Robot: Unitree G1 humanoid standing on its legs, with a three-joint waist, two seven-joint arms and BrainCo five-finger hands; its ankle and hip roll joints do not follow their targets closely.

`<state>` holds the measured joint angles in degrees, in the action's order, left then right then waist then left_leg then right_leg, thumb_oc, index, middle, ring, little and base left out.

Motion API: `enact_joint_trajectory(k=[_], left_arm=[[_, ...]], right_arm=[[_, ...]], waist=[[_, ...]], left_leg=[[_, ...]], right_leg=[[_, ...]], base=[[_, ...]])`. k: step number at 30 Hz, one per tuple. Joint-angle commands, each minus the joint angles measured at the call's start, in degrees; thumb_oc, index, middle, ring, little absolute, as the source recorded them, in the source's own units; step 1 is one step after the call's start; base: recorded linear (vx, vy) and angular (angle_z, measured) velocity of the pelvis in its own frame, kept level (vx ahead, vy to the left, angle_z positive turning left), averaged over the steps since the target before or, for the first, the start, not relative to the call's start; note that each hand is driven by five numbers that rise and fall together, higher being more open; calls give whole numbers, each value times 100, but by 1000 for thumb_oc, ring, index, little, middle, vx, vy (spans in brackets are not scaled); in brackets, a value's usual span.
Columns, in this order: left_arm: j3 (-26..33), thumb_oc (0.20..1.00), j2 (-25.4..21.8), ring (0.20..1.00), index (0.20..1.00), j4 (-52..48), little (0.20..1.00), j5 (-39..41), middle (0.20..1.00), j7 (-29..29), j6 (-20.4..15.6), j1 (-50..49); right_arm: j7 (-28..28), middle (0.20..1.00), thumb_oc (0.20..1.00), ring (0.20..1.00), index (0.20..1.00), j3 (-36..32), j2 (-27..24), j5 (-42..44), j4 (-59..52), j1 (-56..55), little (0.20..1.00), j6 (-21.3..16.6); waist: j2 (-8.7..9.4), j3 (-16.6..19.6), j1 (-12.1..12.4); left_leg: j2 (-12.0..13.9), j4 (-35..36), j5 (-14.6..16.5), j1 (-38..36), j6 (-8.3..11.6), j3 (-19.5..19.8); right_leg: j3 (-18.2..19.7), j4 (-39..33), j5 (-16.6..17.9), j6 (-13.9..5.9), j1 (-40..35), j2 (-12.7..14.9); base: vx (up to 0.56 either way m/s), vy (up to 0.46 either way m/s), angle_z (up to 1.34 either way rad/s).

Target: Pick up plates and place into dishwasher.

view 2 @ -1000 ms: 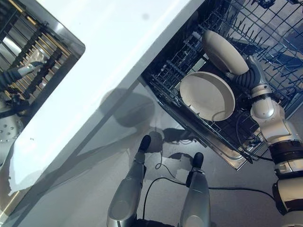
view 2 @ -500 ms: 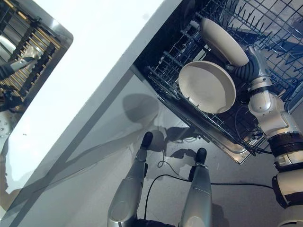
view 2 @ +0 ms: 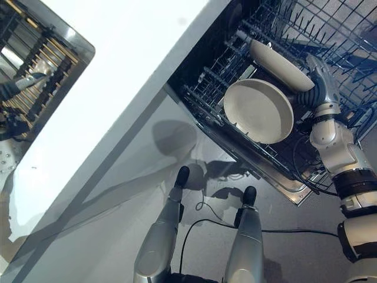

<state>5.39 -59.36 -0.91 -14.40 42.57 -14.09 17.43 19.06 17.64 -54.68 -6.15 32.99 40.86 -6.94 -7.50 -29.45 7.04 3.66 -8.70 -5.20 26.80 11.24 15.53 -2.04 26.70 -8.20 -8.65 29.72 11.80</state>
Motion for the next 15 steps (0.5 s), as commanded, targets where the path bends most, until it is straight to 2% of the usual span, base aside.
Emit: enact_joint_trajectory(k=[1, 8, 15], left_arm=[[-14, 1000, 350, 1000, 1000, -258, 1000, 184, 1000, -63, -224, -63], [121, 1000, 308, 1000, 1000, -221, 1000, 225, 1000, -196, -344, -240], [324, 1000, 327, 1000, 1000, -155, 1000, 199, 1000, -273, -459, -470]], right_arm=[[-77, 1000, 1000, 1000, 1000, -219, -205, -42, 640, -267, 1000, 403], [44, 1000, 1000, 1000, 1000, -430, -144, 105, 653, -606, 1000, 236], [290, 1000, 1000, 1000, 1000, -932, -43, 118, 113, -979, 1000, 269]], waist=[[-47, 229, -176], [91, 422, -161], [193, 591, -217]], left_leg=[[362, 148, 12, 35, -368, -164], [440, 129, 110, -143, -349, -144], [508, 118, 216, -310, -344, -124]], right_leg=[[85, -1012, 785, 141, -20, -128], [81, -1162, 784, 134, -322, -169], [121, -1280, 755, 134, -582, -216]], base=[[38, -10, -5], [42, -22, -6], [39, -1, -4]])
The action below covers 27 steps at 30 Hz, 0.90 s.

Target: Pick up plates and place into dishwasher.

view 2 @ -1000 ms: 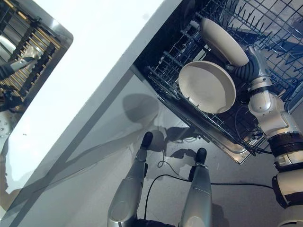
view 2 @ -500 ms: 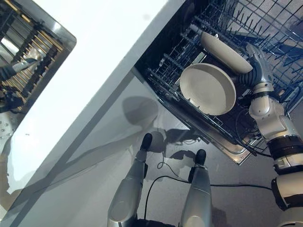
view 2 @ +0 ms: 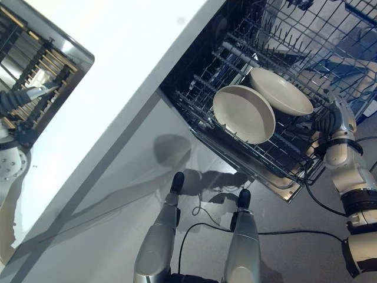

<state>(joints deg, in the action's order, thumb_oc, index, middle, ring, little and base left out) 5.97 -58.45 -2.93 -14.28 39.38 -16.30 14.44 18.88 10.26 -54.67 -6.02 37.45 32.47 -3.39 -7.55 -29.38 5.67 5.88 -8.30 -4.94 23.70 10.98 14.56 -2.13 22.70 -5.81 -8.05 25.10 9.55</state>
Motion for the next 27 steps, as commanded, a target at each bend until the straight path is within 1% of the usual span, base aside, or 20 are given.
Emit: enact_joint_trajectory(k=[1, 6, 10, 13, 16, 18, 20, 22, 23, 27], left_arm=[[339, 1000, 284, 1000, 1000, 57, 1000, 141, 1000, 41, -289, -272], [539, 1000, 403, 1000, 1000, -13, 1000, 103, 1000, -27, -351, -548], [588, 1000, 534, 1000, 1000, 30, 1000, 17, 1000, -52, -427, -659], [648, 1000, 747, 1000, 1000, 8, 1000, -118, 1000, -4, -514, -849], [689, 1000, 950, 1000, 1000, 42, 1000, -215, 1000, 36, -700, -1059], [634, 1000, 1101, 1000, 1000, 53, 1000, -299, 1000, 35, -795, -1167], [564, 1000, 1220, 1000, 1000, 79, 1000, -319, 1000, -20, -840, -1234], [467, 1000, 1309, 1000, 1000, 74, 1000, -346, 1000, -60, -817, -1262], [423, 1000, 1318, 1000, 1000, 62, 1000, -333, 1000, -70, -790, -1262], [140, 1000, 1195, 1000, 1000, 158, 1000, -332, 1000, 76, -568, -1032]], right_arm=[[315, 1000, 1000, 1000, 1000, -354, 27, 28, -514, -286, 1000, -50], [315, 1000, 1000, 1000, 1000, -755, 149, -143, -954, -710, 1000, -25], [582, 1000, 1000, 1000, 1000, -997, 355, 90, -1251, -844, 1000, -43], [1071, 1000, 1000, 1000, 1000, -1313, 751, 455, -1543, -1134, 1000, -270], [1389, 1000, 1000, 1000, 1000, -1698, 1207, 967, -1723, -1456, 1000, -712], [1444, 1000, 1000, 1000, 1000, -1847, 1542, 1271, -1764, -1583, 1000, -960], [1396, 1000, 1000, 1000, 1000, -1871, 1754, 1538, -1743, -1621, 1000, -1066], [1370, 1000, 1000, 1000, 1000, -1828, 1898, 1661, -1666, -1611, 1000, -1070], [1396, 1000, 1000, 1000, 1000, -1798, 1939, 1858, -1602, -1587, 1000, -1110], [1912, 1000, 1000, 1000, 1000, -1688, 2114, 2535, -1082, -1386, 1000, -1489]], waist=[[215, 627, -100], [250, 753, -136], [265, 807, -182], [274, 858, -234], [264, 902, -262], [242, 923, -279], [206, 947, -285], [184, 950, -287], [175, 930, -282], [203, 703, -241]], left_leg=[[297, 69, 212, -31, -315, -19], [323, 75, 261, -140, -308, -13], [340, 11, 308, -175, -305, -7], [353, -40, 380, -230, -299, -4], [343, -183, 475, -266, -287, 21], [330, -438, 577, -245, -265, 74], [294, -673, 680, -219, -257, 126], [234, -923, 798, -187, -255, 161], [206, -1032, 843, -155, -256, 176], [75, -1415, 1011, 119, -285, 260]], right_leg=[[139, -900, 507, 77, -169, 2], [170, -1006, 512, 63, -322, 4], [221, -1046, 519, 60, -387, -2], [266, -1139, 537, 50, -477, 9], [295, -1202, 579, 36, -548, 61], [331, -1185, 605, 30, -566, 119], [371, -1172, 620, 34, -598, 159], [424, -1184, 641, 35, -642, 201], [443, -1191, 655, 38, -654, 218], [509, -1162, 712, 27, -568, 279]], base=[[63, 22, -6], [38, 37, -4], [9, 50, -1], [4, 52, -1], [25, 78, -8], [83, 117, -18], [116, 129, -9], [84, 121, -4], [27, 97, -11], [-83, 55, -2]])
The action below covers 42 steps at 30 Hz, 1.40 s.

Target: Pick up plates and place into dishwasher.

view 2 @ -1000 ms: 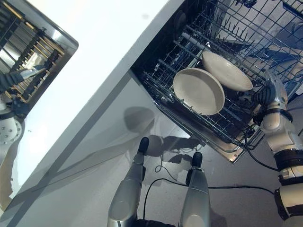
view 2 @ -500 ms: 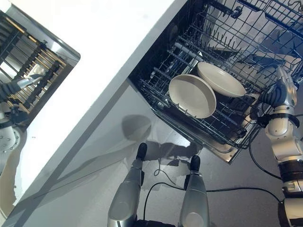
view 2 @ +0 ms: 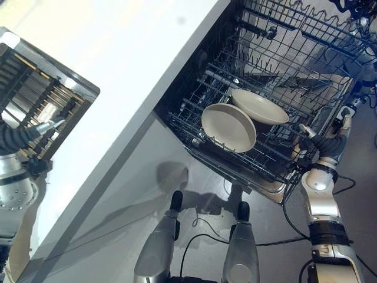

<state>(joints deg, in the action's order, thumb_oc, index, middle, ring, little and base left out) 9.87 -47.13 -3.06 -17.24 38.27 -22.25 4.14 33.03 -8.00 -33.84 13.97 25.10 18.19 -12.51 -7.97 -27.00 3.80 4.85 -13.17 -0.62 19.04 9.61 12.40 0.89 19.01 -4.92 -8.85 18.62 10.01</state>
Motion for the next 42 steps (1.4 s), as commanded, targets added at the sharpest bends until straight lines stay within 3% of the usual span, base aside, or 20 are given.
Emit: enact_joint_trajectory(k=[1, 6, 12, 22, 25, 28, 33, 42], left_arm=[[-360, 1000, 17, 1000, 1000, 214, 1000, -25, 1000, 267, 89, 121], [-681, 1000, -184, 1000, 1000, 312, 1000, 104, 1000, 552, 282, 629], [-743, 1000, -186, 1000, 1000, 227, 1000, 222, 1000, 445, 396, 940], [-936, 1000, -154, 1000, 1000, 309, 1000, 152, 1000, 454, 514, 1391], [-926, 1000, -134, 1000, 1000, 232, 1000, 145, 1000, 478, 586, 1402], [-876, 1000, -75, 1000, 1000, 181, 1000, 134, 1000, 468, 541, 1349], [-797, 1000, 163, 1000, 1000, 73, 1000, 24, 1000, 455, 531, 1216], [-634, 1000, 288, 1000, 1000, -8, 1000, 105, 1000, 490, 648, 942]], right_arm=[[643, 1000, 1000, 1000, 1000, 202, 78, 637, 286, 140, 1000, -675], [1110, 1000, 1000, 1000, 1000, 397, 111, 1027, 744, 717, 1000, -849], [748, 1000, 1000, 1000, 1000, 593, 85, 1444, 1013, 1196, 1000, -736], [373, 1000, 1000, 1000, 1000, 851, 398, 2167, 1048, 1633, 1000, -997], [-1, 1000, 1000, 1000, 1000, 936, 499, 2328, 954, 1625, 1000, -1042], [-729, 1000, 1000, 1000, 1000, 1166, 586, 2334, 790, 1649, 1000, -872], [-1529, 1000, 1000, 1000, 1000, 1703, 832, 1980, 276, 1597, 1000, -796], [-1645, 1000, 1000, 1000, 1000, 2068, 876, 1524, -207, 1752, 1000, -633]], waist=[[247, 395, -37], [182, 72, 45], [106, -139, 139], [169, -279, 263], [171, -279, 297], [171, -279, 347], [206, -279, 396], [308, -279, 643]], left_leg=[[131, -963, 601, 644, -162, 488], [-79, -1033, 654, 811, -211, 533], [-265, -1222, 743, 946, -214, 560], [-427, -1346, 761, 1324, -284, 571], [-465, -1335, 754, 1408, -315, 568], [-519, -1354, 751, 1459, -331, 587], [-562, -1308, 736, 1418, -339, 585], [-706, -1316, 749, 1243, -389, 512]], right_leg=[[223, -807, 642, 97, 105, 251], [261, -890, 748, 44, 218, 389], [252, -894, 813, 6, 301, 532], [262, -905, 969, -45, 668, 633], [247, -890, 979, -44, 774, 656], [218, -880, 1001, -40, 840, 692], [210, -936, 1026, -28, 828, 719], [78, -923, 1020, -73, 615, 843]], base=[[-191, 49, 3], [-162, 70, 3], [-69, 65, 6], [-57, 21, 3], [-40, 62, -1], [-13, 62, 1], [9, 108, 2], [37, 129, 6]])
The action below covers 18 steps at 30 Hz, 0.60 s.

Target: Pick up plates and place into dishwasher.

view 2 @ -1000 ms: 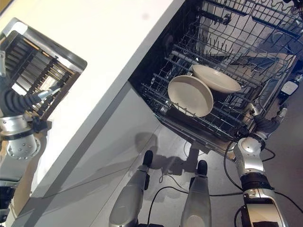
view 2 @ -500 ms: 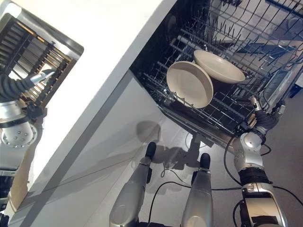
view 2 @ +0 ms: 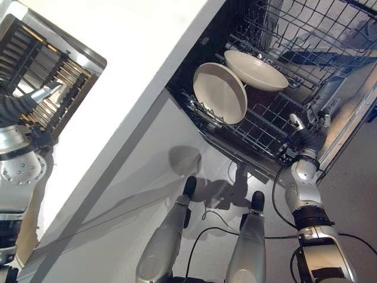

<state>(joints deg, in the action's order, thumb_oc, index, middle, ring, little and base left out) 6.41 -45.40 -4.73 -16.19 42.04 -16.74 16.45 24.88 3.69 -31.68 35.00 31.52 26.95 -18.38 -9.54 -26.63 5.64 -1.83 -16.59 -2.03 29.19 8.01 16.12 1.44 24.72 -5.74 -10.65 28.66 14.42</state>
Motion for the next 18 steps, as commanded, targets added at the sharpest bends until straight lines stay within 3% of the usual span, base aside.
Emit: enact_joint_trajectory(k=[1, 10, 18], left_arm=[[-260, 1000, 110, 1000, 1000, 162, 1000, 18, 1000, 106, 86, -320], [66, 1000, -209, 1000, 1000, 232, 1000, 271, 1000, -117, -93, -578], [342, 1000, -447, 1000, 1000, 265, 1000, 528, 1000, -253, -407, -869]], right_arm=[[-818, 1000, 1000, 1000, 1000, 897, 664, -596, -860, 906, 1000, -41], [-590, 1000, 1000, 1000, 1000, 825, 742, -612, -949, 1328, 1000, -13], [-378, 1000, 1000, 1000, 1000, 825, 741, -757, -797, 1813, 1000, 55]], waist=[[480, -317, 503], [618, -317, 950], [462, -315, 1330]], left_leg=[[-58, -985, 899, 210, -237, 132], [-325, -1330, 1106, 262, -333, 89], [-703, -1605, 1281, 340, -430, 119]], right_leg=[[-6, -1490, 1097, 101, -423, 425], [-374, -1253, 1162, 63, -513, 670], [-508, -1106, 1312, -7, -501, 976]], base=[[54, 102, 14], [67, 34, 22], [58, 38, 27]])
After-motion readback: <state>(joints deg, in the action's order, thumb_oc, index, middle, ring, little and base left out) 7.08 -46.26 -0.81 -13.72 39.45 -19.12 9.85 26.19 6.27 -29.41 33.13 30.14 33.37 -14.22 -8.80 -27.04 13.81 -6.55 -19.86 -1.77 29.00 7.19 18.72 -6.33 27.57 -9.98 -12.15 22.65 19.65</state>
